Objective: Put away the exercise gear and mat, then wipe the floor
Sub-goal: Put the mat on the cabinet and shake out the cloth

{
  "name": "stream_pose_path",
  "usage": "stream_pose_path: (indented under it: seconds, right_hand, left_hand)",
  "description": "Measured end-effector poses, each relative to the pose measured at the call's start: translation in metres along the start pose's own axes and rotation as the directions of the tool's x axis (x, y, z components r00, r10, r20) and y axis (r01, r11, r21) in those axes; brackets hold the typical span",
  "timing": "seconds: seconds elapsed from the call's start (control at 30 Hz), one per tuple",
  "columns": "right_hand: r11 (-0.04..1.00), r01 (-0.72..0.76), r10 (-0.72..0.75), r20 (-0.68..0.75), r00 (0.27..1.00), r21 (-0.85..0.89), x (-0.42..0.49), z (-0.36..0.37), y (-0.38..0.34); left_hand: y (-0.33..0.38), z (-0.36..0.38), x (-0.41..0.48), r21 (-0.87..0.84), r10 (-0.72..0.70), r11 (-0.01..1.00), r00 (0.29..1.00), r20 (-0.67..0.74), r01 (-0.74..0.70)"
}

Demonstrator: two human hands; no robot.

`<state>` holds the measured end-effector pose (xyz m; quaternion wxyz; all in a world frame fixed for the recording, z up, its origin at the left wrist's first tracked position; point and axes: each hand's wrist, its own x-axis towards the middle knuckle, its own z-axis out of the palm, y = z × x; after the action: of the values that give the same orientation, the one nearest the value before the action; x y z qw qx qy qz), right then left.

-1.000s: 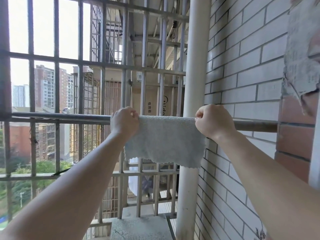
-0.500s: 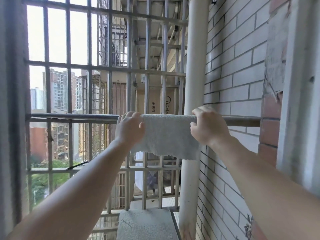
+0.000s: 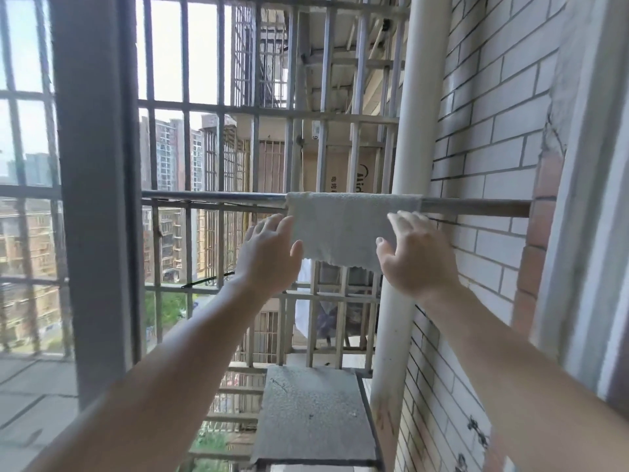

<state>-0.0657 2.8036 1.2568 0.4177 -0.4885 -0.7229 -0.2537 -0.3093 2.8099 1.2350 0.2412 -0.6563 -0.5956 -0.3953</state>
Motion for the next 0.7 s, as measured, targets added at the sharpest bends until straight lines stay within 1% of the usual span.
stream_pose_path:
  seconds: [0.13,0.3,0.43,0.57,0.7]
  right_hand:
    - [1.0,-0.008,0.008,0.023,1.0,0.022,-0.027,-0.001,-0.013]
    - [0.998,-0.052,0.05,0.067,0.996,0.03,-0.071,-0.001,-0.034]
    - [0.998,-0.064,0.062,0.11,0.992,0.016,-0.102,0.002,-0.047]
    - [0.997,-0.078,0.074,0.137,0.988,0.026,-0.133,-0.001,-0.06]
    - [0.995,-0.091,0.083,0.176,0.981,0.037,-0.162,-0.005,-0.067]
  left_hand:
    - [0.001,-0.011,-0.034,-0.002,-0.01,1.0,1.0,0.006,0.011]
    - [-0.005,-0.012,-0.079,-0.024,-0.009,1.0,0.998,0.058,0.011]
    - [-0.011,-0.013,-0.111,-0.026,-0.021,0.999,0.994,0.104,0.024]
    - [-0.01,-0.02,-0.137,-0.067,-0.033,0.997,0.992,0.124,0.042]
    - [-0.006,-0.023,-0.161,-0.065,-0.025,0.997,0.983,0.184,0.038]
